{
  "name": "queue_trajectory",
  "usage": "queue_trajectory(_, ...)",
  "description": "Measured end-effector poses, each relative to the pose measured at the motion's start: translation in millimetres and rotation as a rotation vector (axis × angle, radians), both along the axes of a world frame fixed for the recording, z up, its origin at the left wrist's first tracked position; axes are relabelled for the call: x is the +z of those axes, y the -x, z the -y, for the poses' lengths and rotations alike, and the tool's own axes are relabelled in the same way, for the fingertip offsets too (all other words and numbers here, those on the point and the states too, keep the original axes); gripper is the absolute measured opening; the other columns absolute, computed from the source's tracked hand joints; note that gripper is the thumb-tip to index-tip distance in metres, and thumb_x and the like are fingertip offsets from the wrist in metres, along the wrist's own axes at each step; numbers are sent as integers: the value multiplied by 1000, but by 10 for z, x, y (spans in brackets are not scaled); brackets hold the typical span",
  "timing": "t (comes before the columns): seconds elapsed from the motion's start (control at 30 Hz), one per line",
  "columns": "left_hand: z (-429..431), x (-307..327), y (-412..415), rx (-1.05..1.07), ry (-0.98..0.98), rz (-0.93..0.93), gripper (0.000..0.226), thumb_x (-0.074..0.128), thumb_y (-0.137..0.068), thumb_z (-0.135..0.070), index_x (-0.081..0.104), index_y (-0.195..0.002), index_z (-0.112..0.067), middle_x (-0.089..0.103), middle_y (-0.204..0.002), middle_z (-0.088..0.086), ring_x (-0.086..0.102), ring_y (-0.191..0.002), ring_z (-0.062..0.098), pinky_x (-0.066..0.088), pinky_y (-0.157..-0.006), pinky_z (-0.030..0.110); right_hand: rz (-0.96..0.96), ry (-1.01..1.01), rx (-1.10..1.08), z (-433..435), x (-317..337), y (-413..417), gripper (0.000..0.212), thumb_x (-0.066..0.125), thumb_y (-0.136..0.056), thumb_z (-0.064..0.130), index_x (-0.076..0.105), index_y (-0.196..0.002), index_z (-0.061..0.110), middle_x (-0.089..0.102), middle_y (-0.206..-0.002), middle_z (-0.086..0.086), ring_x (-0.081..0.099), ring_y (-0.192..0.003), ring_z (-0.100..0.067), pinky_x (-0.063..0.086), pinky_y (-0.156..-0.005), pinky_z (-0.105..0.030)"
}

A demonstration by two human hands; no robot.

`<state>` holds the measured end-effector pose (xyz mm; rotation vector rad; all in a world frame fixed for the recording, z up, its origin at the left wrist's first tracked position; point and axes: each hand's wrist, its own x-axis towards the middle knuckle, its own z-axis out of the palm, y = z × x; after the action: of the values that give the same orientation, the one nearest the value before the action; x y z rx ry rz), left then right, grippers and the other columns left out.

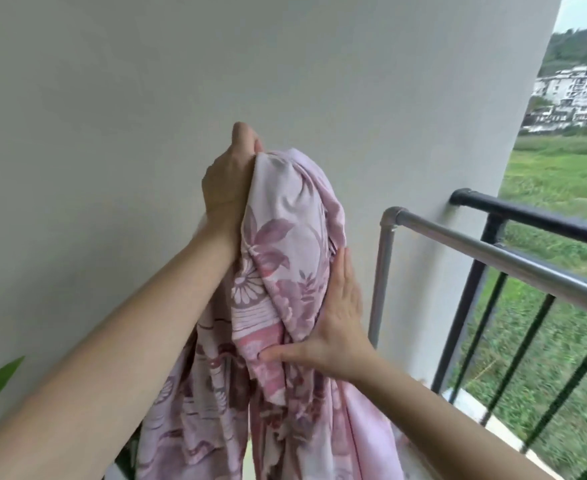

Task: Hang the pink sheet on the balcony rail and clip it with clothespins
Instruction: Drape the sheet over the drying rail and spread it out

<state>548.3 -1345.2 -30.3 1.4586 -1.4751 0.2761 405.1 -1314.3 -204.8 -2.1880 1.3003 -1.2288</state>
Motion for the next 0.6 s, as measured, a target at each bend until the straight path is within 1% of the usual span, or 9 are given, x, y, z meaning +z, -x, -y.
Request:
queue_trajectory(0.07, -38, -32, 12, -175, 46, -120, 7, 39, -95, -13, 38, -92, -20, 52, -81, -3, 48, -72, 23, 37, -66, 30, 25, -151, -96, 254, -47, 100, 152, 83, -46, 73, -14, -154, 27, 32, -155, 5, 32, -144, -20, 28, -115, -48)
queue_trajectory(0.1, -48, -61, -33, -246, 65, -149, 8, 42, -96, -17, 43, -93, -23, 54, -82, -8, 51, -72, 15, 39, -66, 22, 80, -212, -115, 387, -40, 187, 132, 84, -52, 65, 8, -154, 26, 55, -135, 9, 52, -126, -17, 40, -105, -39)
queue_trajectory(0.17, -63, -132, -216, -292, 93, 91, 25, 59, -88, -13, 51, -111, -19, 60, -100, -5, 56, -85, 12, 39, -73, 17, 22, -225, -193, 651, 23, 401, 50, 72, -64, 51, 61, -106, 27, 68, -89, 8, 68, -91, -20, 46, -73, -27)
queue_trajectory(0.2, -22, -200, -361, -275, 53, 236, 42, 65, -81, -9, 50, -121, -14, 60, -112, 3, 59, -96, 18, 41, -80, 21, -57, -178, -250, 754, 101, 522, 29, 63, -66, 44, 63, -82, 20, 66, -74, 3, 68, -79, -27, 42, -62, -27)
queue_trajectory(0.27, 76, -386, -677, -209, -113, 359, 66, 70, -71, -10, 46, -133, -14, 55, -126, 13, 57, -112, 30, 44, -92, 31, -80, -98, -335, 890, 308, 748, 21, 55, -69, 31, 62, -69, 11, 64, -65, -6, 63, -66, -31, 37, -55, -28)
queue_trajectory(0.33, 133, -669, -893, -209, -336, 315, 74, 73, -61, -18, 47, -130, -24, 56, -123, 10, 57, -113, 32, 47, -94, 35, -3, 36, -381, 967, 532, 888, 13, 56, -71, 23, 62, -69, 11, 63, -69, -8, 60, -67, -28, 37, -57, -27)
queue_trajectory(0.43, 100, -1094, -972, -264, -633, 90, 54, 78, -49, -29, 56, -99, -30, 68, -94, -3, 66, -90, 21, 54, -77, 32, 48, 172, -340, 915, 823, 844, 17, 61, -74, 20, 69, -85, 11, 57, -96, -6, 54, -84, -16, 40, -76, -22)
queue_trajectory(0.5, 19, -1293, -914, -417, -874, -121, 55, 93, -50, -26, 67, -99, -21, 74, -94, -5, 69, -91, 13, 57, -82, 30, 38, 185, -264, 824, 927, 712, 31, 60, -75, 26, 69, -100, 11, 60, -105, -6, 55, -93, -15, 40, -83, -21)
queue_trajectory(0.6, -107, -1547, -700, -694, -1120, -410, 69, 95, -40, -33, 70, -103, -16, 75, -103, -8, 69, -99, 6, 52, -88, 19, 62, -1, -162, 767, 986, 552, 20, 55, -78, 35, 59, -88, 18, 66, -89, -1, 61, -89, -24, 46, -70, -30)
